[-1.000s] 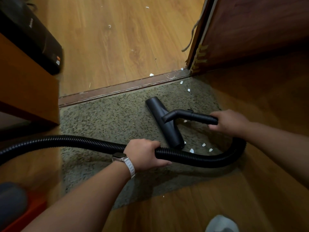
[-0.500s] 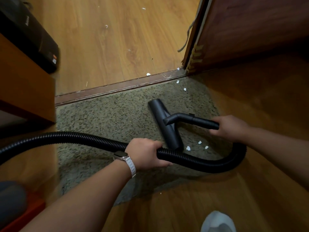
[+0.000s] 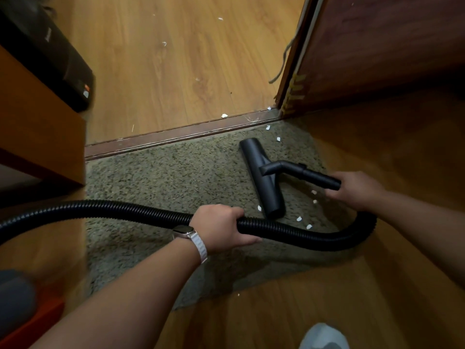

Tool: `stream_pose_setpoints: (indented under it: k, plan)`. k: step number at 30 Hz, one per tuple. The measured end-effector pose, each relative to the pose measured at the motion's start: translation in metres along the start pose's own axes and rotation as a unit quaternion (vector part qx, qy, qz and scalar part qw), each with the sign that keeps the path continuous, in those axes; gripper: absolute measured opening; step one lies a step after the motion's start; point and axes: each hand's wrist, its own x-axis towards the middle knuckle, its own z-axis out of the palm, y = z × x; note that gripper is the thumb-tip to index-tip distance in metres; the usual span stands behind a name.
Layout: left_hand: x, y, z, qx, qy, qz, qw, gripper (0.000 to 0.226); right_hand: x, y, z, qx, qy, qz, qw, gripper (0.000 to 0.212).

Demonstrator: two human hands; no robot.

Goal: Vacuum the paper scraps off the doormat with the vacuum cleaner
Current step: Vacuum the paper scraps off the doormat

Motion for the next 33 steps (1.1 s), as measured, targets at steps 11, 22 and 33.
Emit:
stream_pose_setpoints:
  k: [11,22,33]
  plan:
    - [0.014,0.02,0.004,-0.002,-0.019,0.016,1.0,0.06,-0.006,0.035,0.004,0.036,-0.007,0.031,0.999,0.029]
    - [0.012,0.004,0.008,0.016,-0.031,0.032,0.999,0.064,0.004,-0.009,0.008,-0.017,-0.028,-0.053,0.998,0.028]
    - [0.044,0.0,-0.01,0.014,0.004,-0.014,1.0,0.062,0.029,0.029,-0.008,0.12,0.069,0.04,0.99,0.032]
